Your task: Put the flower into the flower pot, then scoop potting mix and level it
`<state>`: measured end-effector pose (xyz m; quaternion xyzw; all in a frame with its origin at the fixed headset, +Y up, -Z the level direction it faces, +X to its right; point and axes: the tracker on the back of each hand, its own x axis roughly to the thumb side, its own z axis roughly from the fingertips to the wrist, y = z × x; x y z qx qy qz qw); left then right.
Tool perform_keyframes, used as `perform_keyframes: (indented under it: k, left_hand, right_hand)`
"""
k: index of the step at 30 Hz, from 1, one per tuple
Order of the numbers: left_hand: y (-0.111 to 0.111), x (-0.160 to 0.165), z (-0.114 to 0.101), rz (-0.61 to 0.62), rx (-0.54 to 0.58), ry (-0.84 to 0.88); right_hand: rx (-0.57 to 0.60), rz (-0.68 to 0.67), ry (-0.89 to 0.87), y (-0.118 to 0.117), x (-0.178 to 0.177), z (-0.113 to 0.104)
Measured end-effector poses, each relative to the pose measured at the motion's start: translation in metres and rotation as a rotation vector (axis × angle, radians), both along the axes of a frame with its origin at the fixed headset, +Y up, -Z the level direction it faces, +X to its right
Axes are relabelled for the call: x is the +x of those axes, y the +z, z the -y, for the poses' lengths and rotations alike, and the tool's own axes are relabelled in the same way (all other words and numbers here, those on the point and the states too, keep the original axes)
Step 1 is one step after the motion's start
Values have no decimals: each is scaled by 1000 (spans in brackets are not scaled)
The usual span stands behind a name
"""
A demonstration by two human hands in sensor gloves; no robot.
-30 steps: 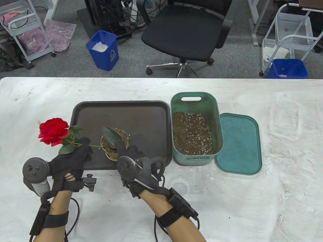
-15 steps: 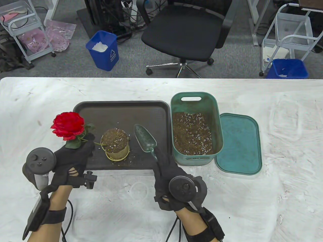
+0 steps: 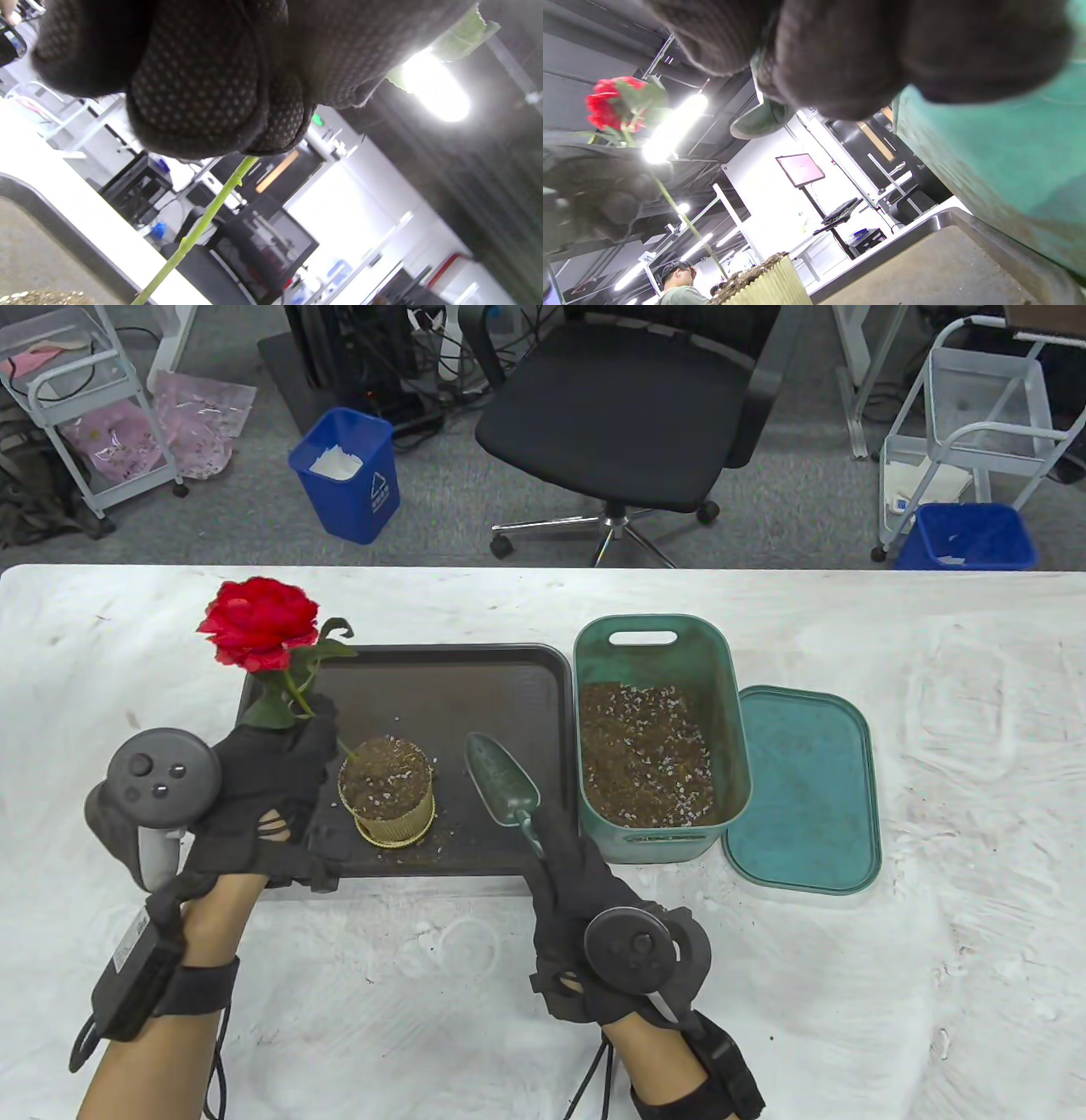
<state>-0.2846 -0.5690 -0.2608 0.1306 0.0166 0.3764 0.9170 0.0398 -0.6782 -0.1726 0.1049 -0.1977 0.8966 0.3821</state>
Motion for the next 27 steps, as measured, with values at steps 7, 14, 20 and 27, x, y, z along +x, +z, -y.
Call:
perform_keyframes:
  k: [7, 14, 20, 27]
  left_hand:
    - [-29, 25, 4, 29, -92, -71]
    - [-46, 36, 12, 96, -161, -208]
    - [-56, 33, 12, 107, -177, -236]
    - [-64, 28, 16, 104, -191, -238]
  right_hand:
    - [-3, 1, 21, 1, -2, 1]
    - [-12, -3, 34, 0, -2, 2]
    - [-17, -2, 94, 2, -10, 3]
    - [-23, 30, 151, 3, -20, -1]
